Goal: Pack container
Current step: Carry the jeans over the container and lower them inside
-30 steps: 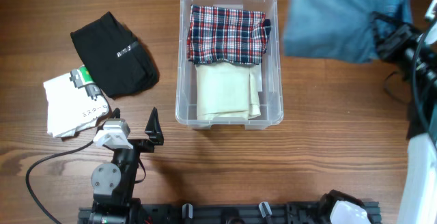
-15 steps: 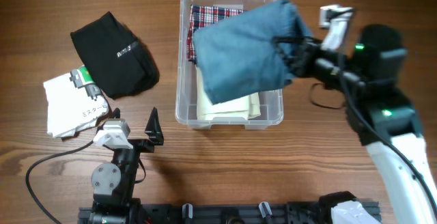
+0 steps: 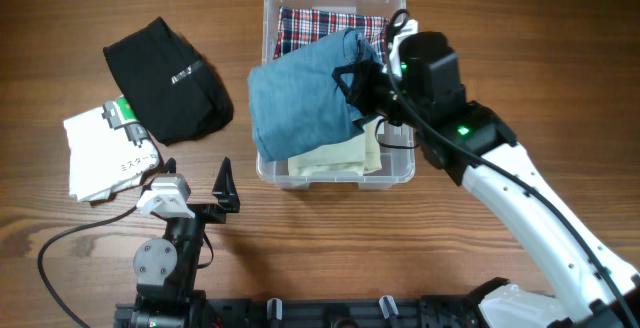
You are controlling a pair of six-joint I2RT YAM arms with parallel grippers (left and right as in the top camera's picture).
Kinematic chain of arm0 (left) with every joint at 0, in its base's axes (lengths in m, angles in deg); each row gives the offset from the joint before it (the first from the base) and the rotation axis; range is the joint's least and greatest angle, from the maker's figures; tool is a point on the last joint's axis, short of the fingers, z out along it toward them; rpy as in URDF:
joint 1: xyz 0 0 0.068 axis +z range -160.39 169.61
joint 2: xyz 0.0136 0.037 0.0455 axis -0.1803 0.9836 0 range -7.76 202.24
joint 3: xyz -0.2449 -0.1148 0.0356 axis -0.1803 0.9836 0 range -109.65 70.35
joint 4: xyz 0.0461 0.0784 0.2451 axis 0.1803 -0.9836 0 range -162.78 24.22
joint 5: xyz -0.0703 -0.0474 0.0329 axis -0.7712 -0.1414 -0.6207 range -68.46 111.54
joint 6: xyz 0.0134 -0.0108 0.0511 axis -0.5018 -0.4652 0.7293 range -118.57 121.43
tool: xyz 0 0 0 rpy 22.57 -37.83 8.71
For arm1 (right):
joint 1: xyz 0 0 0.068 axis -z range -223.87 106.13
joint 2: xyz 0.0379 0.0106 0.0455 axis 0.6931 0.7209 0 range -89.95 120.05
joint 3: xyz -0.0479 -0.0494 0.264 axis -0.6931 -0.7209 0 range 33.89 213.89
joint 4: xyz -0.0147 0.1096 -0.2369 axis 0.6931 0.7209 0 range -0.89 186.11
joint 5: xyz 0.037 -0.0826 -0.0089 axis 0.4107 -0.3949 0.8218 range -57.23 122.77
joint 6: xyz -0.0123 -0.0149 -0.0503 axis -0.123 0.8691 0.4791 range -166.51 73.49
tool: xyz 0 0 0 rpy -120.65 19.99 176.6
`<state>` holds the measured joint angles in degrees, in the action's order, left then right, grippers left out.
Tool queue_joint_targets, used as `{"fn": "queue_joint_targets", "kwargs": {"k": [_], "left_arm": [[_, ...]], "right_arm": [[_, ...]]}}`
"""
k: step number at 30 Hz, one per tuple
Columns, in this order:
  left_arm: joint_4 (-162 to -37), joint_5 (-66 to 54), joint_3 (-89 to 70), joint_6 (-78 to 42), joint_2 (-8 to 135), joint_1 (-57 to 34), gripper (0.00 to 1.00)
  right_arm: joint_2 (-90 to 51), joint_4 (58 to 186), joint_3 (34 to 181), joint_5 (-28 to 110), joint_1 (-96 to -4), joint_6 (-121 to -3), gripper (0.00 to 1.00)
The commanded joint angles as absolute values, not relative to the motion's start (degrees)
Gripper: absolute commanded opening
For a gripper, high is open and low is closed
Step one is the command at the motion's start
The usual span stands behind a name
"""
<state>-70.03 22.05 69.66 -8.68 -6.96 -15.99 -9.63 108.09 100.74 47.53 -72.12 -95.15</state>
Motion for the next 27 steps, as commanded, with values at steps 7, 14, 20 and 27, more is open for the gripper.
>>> {"fn": "queue_joint_targets", "kwargs": {"k": [7, 14, 20, 27], "left_arm": [[-69.9, 21.5, 70.0, -7.8, -7.2, -15.6, 1.00], [-69.9, 21.5, 70.0, -7.8, -7.2, -15.6, 1.00], [-69.9, 21.5, 70.0, -7.8, -7.2, -15.6, 1.00], [-69.9, 21.5, 70.0, -7.8, -7.2, -15.6, 1.00]], "right_arm": [[-7.2, 108.0, 100.9, 43.0, -73.3, -100.7, 0.04], [-5.3, 112.2, 100.9, 42.1, -73.3, -100.7, 0.04], [-4.2, 115.0, 100.9, 41.9, -73.3, -100.6, 0.04], [-4.1, 120.0, 100.9, 38.7, -73.3, -99.7, 0.04]]}}
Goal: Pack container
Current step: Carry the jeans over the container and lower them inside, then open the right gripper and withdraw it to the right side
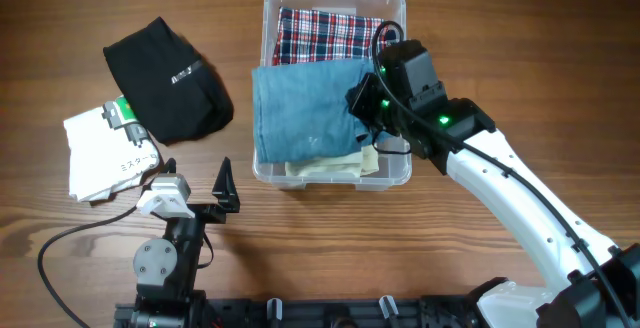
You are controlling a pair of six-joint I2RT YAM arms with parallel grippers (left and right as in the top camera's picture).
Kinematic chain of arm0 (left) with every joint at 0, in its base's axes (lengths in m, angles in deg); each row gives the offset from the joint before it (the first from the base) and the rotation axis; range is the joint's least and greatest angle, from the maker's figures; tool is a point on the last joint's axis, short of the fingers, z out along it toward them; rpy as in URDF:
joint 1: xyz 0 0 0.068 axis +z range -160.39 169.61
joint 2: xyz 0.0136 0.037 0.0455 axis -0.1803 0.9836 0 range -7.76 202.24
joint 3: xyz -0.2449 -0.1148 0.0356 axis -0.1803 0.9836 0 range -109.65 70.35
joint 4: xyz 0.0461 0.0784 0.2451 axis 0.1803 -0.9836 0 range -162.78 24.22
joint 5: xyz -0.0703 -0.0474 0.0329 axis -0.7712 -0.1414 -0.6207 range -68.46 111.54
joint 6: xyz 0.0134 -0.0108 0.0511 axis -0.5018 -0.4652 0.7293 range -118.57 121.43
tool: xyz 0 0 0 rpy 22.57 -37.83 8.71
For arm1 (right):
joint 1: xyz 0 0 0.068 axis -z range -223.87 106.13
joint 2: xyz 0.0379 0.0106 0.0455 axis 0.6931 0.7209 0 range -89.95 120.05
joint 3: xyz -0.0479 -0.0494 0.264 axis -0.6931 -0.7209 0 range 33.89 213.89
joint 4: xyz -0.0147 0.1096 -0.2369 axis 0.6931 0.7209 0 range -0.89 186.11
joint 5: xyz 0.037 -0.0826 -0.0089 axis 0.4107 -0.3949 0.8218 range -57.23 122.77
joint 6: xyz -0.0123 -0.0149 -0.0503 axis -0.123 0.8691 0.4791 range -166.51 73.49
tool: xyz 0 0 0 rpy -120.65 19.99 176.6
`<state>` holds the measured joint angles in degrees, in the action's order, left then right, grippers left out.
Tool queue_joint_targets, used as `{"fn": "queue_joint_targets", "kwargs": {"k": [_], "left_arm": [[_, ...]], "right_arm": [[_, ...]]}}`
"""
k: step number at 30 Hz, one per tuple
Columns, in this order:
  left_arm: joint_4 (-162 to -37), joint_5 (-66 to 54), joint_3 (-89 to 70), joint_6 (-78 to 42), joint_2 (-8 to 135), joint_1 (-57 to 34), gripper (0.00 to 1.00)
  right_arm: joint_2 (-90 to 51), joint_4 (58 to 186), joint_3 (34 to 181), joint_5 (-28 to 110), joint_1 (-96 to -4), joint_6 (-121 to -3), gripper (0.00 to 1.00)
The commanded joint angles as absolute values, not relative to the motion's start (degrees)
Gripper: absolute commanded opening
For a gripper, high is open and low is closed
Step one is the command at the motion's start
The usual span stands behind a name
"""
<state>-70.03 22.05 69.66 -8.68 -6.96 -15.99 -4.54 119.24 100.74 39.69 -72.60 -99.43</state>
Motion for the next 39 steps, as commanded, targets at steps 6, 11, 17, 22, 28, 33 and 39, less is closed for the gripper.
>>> {"fn": "queue_joint_targets", "kwargs": {"k": [6, 11, 17, 22, 28, 33, 39], "left_arm": [[-69.9, 21.5, 70.0, -7.8, -7.2, -15.6, 1.00], [-69.9, 21.5, 70.0, -7.8, -7.2, -15.6, 1.00], [-69.9, 21.5, 70.0, -7.8, -7.2, -15.6, 1.00], [-69.9, 21.5, 70.0, -7.8, -7.2, -15.6, 1.00], [-69.9, 21.5, 70.0, -7.8, -7.2, -15.6, 1.00], [-69.9, 21.5, 70.0, -7.8, -7.2, -15.6, 1.00], [-69.9, 21.5, 70.0, -7.8, -7.2, -15.6, 1.00]], "right_arm": [[-4.0, 121.8, 100.9, 37.9, -73.3, -97.4, 0.04], [-4.0, 122.8, 100.9, 36.6, -73.3, -95.7, 0.04], [-4.0, 122.5, 100.9, 36.6, -73.3, -96.0, 0.04], [-3.1, 123.2, 100.9, 36.6, -73.3, -94.2, 0.66], [-1.2, 122.8, 100.9, 33.1, -73.3, -74.7, 1.00], [-3.9, 122.1, 102.6, 26.9, -73.3, -64.5, 0.99], [-9.6, 121.2, 106.1, 26.7, -73.3, -59.9, 0.99]]}}
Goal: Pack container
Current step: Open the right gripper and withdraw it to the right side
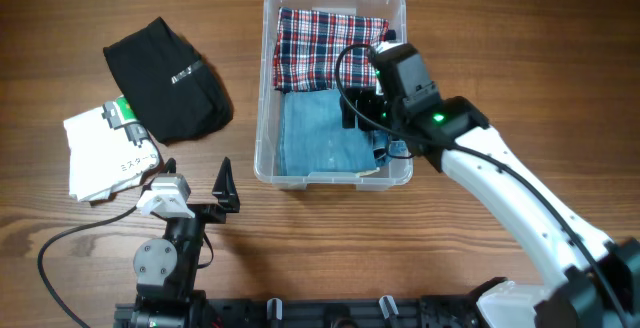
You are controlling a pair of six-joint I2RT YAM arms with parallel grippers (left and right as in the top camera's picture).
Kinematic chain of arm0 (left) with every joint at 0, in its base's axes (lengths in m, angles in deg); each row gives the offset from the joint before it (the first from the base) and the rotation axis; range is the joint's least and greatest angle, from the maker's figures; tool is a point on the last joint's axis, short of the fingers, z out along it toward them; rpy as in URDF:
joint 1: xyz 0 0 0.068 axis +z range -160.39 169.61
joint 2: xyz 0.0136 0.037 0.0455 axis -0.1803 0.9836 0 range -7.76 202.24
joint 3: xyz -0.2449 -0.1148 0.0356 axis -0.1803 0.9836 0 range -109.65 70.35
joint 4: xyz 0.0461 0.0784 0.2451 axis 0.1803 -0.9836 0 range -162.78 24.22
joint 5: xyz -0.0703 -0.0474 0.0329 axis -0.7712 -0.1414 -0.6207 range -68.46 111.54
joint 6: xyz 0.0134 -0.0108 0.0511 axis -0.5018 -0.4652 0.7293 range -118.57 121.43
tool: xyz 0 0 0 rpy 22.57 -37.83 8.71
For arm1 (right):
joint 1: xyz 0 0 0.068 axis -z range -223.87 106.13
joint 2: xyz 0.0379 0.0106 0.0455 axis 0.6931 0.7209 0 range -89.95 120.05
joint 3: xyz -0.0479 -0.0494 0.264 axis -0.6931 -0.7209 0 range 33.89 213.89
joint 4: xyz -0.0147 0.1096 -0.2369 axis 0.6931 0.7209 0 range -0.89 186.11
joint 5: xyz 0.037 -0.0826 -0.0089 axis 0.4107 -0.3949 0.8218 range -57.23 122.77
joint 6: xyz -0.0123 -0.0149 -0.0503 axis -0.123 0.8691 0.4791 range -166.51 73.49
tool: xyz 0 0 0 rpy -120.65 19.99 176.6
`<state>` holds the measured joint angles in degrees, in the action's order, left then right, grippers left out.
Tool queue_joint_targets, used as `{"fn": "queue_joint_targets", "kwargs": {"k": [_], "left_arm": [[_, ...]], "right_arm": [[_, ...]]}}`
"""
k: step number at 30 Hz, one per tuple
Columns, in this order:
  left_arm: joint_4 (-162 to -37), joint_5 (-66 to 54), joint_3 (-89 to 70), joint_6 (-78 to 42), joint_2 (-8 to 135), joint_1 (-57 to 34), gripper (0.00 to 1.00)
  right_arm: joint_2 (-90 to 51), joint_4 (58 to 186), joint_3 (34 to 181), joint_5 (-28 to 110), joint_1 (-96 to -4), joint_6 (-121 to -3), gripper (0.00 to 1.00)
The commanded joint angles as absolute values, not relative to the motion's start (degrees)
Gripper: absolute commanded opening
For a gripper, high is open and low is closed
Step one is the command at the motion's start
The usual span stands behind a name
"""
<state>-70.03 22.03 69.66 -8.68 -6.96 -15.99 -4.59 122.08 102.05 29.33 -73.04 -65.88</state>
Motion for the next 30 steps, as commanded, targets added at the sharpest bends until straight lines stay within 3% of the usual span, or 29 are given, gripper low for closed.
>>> {"fn": "queue_joint_targets", "kwargs": {"k": [1, 4, 6, 8, 9, 12, 19, 30], "left_arm": [[-69.9, 21.5, 70.0, -7.8, -7.2, -15.6, 1.00], [-69.9, 21.5, 70.0, -7.8, -7.2, -15.6, 1.00], [-69.9, 21.5, 70.0, -7.8, -7.2, -15.6, 1.00], [-69.9, 21.5, 70.0, -7.8, -7.2, -15.6, 1.00], [-69.9, 21.5, 70.0, -7.8, -7.2, -15.6, 1.00], [-69.9, 21.5, 70.0, -7.8, -7.2, -15.6, 1.00], [-69.9, 21.5, 70.0, -7.8, -7.2, -15.6, 1.00], [-69.9, 21.5, 70.0, -7.8, -7.2, -15.6, 1.00]], "right_arm": [[-10.4, 121.4, 106.3, 27.0, -73.3, -60.0, 0.99], [-11.8, 123.7, 106.3, 30.4, -73.3, -60.0, 0.84], [-11.6, 126.5, 106.3, 32.9, -73.3, -60.0, 0.62], [-10.9, 128.9, 105.9, 34.1, -73.3, -60.0, 0.46], [-10.4, 129.9, 105.6, 34.1, -73.3, -60.0, 0.32], [-8.0, 132.4, 104.8, 34.1, -73.3, -58.4, 0.13], [-0.1, 133.7, 100.3, 35.6, -73.3, -58.7, 0.04], [8.4, 132.5, 97.0, 37.7, -73.3, -58.5, 0.04]]}}
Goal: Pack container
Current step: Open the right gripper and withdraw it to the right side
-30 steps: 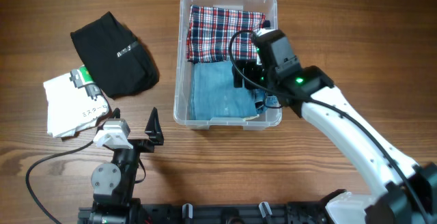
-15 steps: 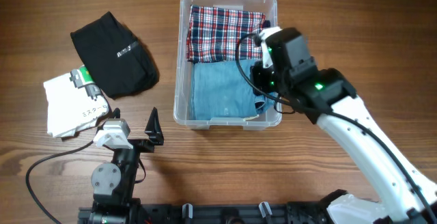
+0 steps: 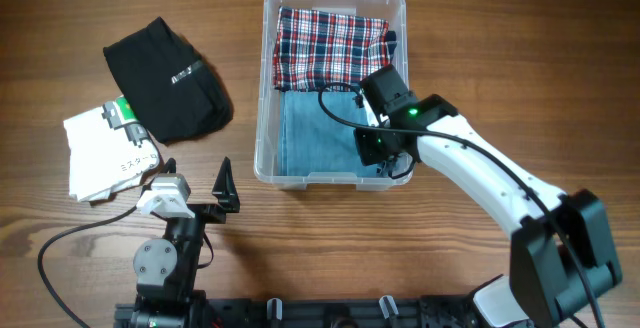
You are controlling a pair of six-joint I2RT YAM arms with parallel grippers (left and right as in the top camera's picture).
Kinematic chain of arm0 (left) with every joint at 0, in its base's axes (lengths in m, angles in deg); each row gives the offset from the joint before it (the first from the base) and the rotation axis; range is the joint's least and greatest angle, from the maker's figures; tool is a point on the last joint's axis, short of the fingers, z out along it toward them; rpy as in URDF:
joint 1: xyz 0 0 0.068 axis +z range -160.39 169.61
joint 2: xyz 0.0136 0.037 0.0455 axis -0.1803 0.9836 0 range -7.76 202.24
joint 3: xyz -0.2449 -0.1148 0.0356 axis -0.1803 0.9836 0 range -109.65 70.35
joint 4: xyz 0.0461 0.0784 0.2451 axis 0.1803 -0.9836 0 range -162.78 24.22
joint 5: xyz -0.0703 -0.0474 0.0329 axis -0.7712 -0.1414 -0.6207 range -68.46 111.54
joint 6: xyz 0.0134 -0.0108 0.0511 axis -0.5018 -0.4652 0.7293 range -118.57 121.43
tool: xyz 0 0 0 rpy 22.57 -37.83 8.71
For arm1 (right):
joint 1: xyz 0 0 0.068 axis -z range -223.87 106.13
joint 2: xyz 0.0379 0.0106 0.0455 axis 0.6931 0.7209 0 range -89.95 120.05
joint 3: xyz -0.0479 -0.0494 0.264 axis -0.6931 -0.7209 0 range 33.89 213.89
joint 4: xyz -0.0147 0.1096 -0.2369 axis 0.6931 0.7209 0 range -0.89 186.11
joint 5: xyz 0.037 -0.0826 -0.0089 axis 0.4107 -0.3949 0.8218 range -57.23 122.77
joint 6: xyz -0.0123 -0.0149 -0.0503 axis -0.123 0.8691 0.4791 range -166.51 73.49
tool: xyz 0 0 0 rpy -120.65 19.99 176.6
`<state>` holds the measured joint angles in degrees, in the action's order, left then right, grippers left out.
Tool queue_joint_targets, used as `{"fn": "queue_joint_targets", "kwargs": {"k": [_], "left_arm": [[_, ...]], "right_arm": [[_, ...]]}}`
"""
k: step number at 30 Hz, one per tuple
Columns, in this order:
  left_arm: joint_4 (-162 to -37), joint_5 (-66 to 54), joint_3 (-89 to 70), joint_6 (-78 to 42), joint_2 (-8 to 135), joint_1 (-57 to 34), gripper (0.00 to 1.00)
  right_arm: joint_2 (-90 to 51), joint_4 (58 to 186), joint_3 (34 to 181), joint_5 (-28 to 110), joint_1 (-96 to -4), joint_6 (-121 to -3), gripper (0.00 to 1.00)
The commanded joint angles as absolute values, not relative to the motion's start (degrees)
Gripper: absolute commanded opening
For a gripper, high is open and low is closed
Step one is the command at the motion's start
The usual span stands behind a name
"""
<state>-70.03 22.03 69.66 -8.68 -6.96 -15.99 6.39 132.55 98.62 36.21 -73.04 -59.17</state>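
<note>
A clear plastic container (image 3: 263, 88) stands at the table's middle. A red plaid cloth (image 3: 325, 40) fills its far half. A folded blue denim cloth (image 3: 315, 133) lies flat in its near half. My right gripper (image 3: 375, 148) reaches down inside the container at the near right corner, beside the denim's right edge. Its fingers are hidden under the wrist. A black garment (image 3: 165, 78) and a white packaged cloth (image 3: 105, 153) lie on the table to the left. My left gripper (image 3: 197, 176) rests open near the front edge, holding nothing.
The container's right wall is close against the right arm's wrist. A black cable loops over the denim near the wrist. The left arm's base and cable sit at the front left. Bare wooden tabletop lies right of the container.
My right gripper has moved from the container's middle right toward its near right corner and sits lower. The denim lies flat as before. The left arm has not moved.
The right gripper first held the bunched blue denim above the container, over a pale yellow cloth. Then the denim was spread across the container's near half. Then it lay flat inside, covering the yellow cloth. Now the gripper is down at the near right corner.
</note>
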Motion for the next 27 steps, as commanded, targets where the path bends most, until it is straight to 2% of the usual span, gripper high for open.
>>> {"fn": "queue_joint_targets", "kwargs": {"k": [1, 8, 10, 13, 14, 16, 18, 20, 22, 23, 27], "left_arm": [[-69.9, 21.5, 70.0, -7.8, -7.2, -15.6, 1.00], [-69.9, 21.5, 70.0, -7.8, -7.2, -15.6, 1.00], [-69.9, 21.5, 70.0, -7.8, -7.2, -15.6, 1.00], [-69.9, 21.5, 70.0, -7.8, -7.2, -15.6, 1.00], [-69.9, 21.5, 70.0, -7.8, -7.2, -15.6, 1.00], [-69.9, 21.5, 70.0, -7.8, -7.2, -15.6, 1.00], [-69.9, 21.5, 70.0, -7.8, -7.2, -15.6, 1.00], [-69.9, 21.5, 70.0, -7.8, -7.2, -15.6, 1.00], [-69.9, 21.5, 70.0, -7.8, -7.2, -15.6, 1.00], [-69.9, 21.5, 70.0, -7.8, -7.2, -15.6, 1.00], [-69.9, 21.5, 70.0, -7.8, -7.2, -15.6, 1.00]], "right_arm": [[8.2, 132.5, 97.3, 37.8, -73.3, -58.5, 0.04], [3.1, 134.7, 103.8, 39.9, -73.2, -58.7, 0.04], [0.1, 135.8, 105.9, 39.9, -72.9, -58.8, 0.07], [-6.5, 139.2, 109.0, 34.0, -67.8, -63.5, 0.22], [-7.7, 139.6, 109.1, 33.0, -65.8, -63.5, 0.25], [-9.4, 140.6, 109.1, 32.3, -61.6, -63.4, 0.41], [-10.9, 142.0, 109.1, 32.3, -55.6, -62.9, 0.49], [-11.6, 143.4, 109.1, 32.1, -48.1, -62.1, 0.76], [-11.6, 144.4, 109.1, 32.1, -42.2, -61.2, 0.94], [-11.5, 144.7, 109.1, 32.1, -39.6, -61.3, 0.99], [-11.3, 144.2, 109.1, 32.1, -32.4, -61.5, 1.00]]}}
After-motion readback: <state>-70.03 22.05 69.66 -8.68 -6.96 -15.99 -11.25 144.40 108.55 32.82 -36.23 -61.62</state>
